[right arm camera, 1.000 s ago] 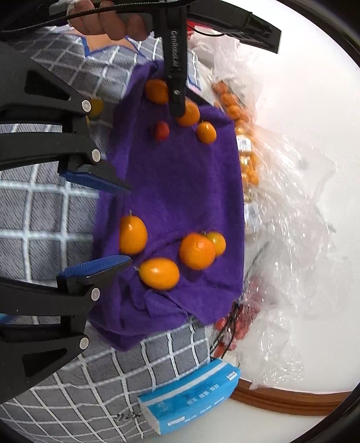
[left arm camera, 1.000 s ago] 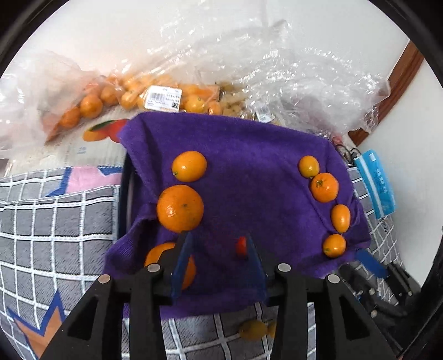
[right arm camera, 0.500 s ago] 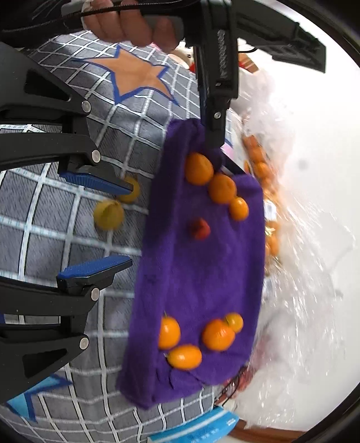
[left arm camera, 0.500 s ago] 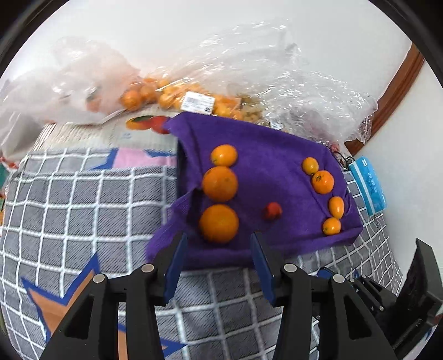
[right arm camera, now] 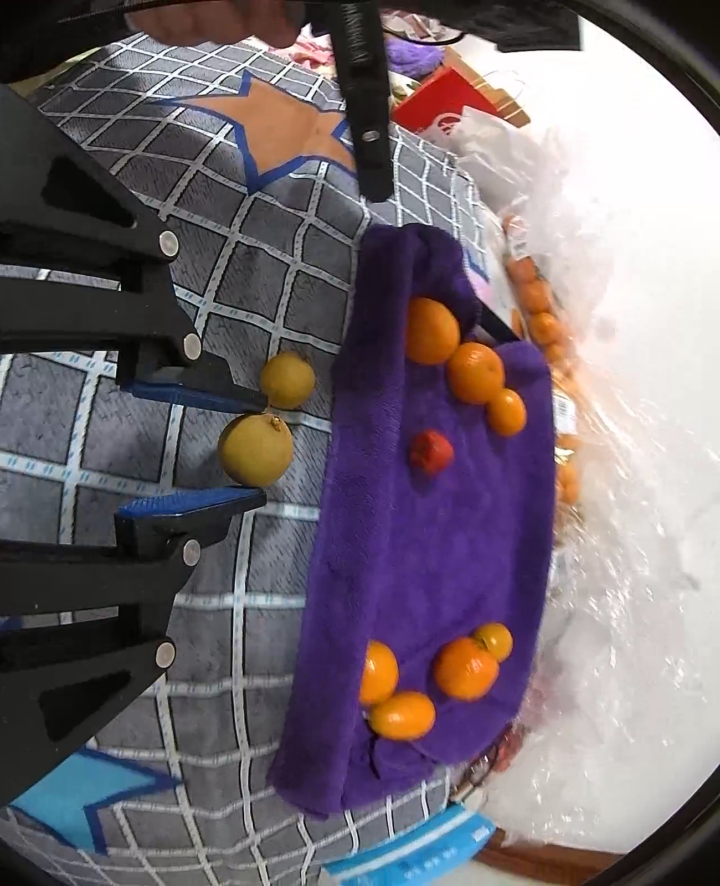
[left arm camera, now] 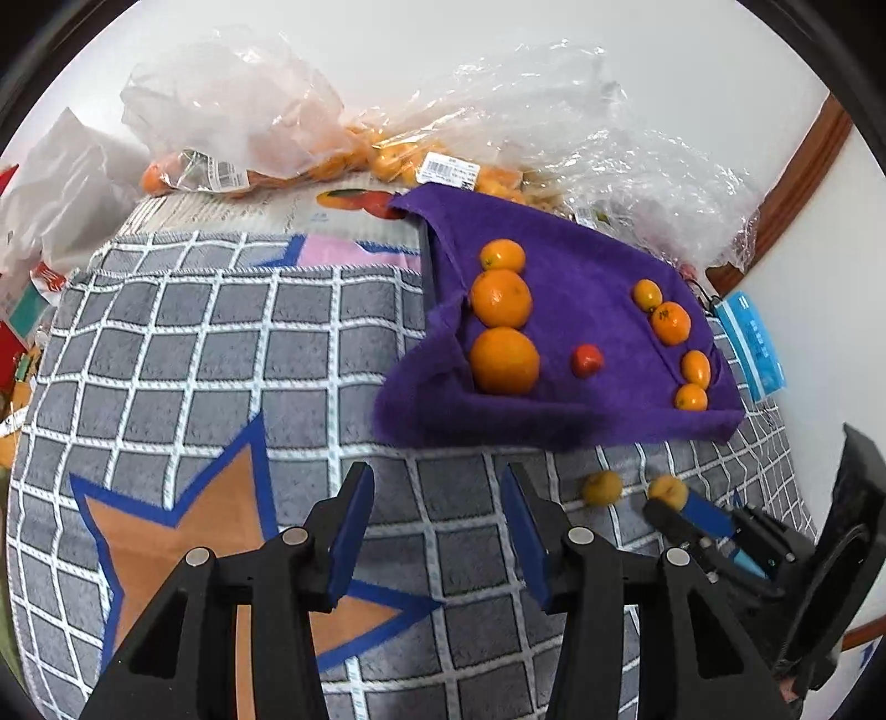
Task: Organize fruits
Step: 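Grasp the yellow-green fruit on the cloth with the right tool, then grasp a small yellow fruit with the left tool while the right tool holds its fruit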
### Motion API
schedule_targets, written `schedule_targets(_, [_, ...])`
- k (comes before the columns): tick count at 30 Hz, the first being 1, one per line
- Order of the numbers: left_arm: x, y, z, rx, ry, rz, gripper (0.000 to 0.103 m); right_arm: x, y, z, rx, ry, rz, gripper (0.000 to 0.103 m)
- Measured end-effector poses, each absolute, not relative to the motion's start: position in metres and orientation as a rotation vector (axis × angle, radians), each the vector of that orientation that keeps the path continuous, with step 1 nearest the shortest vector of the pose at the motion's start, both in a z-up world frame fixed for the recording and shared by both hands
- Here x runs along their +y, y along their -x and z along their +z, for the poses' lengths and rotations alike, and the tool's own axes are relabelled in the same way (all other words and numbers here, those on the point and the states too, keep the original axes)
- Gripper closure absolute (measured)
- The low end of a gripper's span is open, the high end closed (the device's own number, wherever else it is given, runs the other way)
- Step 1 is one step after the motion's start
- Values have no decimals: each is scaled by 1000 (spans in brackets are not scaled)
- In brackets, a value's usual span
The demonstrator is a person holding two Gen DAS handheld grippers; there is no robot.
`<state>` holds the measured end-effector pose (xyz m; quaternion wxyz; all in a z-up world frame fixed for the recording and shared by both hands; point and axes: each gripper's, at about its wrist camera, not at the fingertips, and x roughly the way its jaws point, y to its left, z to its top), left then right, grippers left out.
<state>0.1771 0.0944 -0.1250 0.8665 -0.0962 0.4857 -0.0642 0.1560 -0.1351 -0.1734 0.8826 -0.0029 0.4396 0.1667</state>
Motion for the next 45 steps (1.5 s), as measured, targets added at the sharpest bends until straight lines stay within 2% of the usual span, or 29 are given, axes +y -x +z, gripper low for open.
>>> schedule_targets(22, [27,-128,-110,986,106,-184,57,-222,-105,-129,788,-80,189,76])
schedule_targets(45, [-17,-175,-153,1098,79,-215,58,-256,-125,-150,829,-96,140,76])
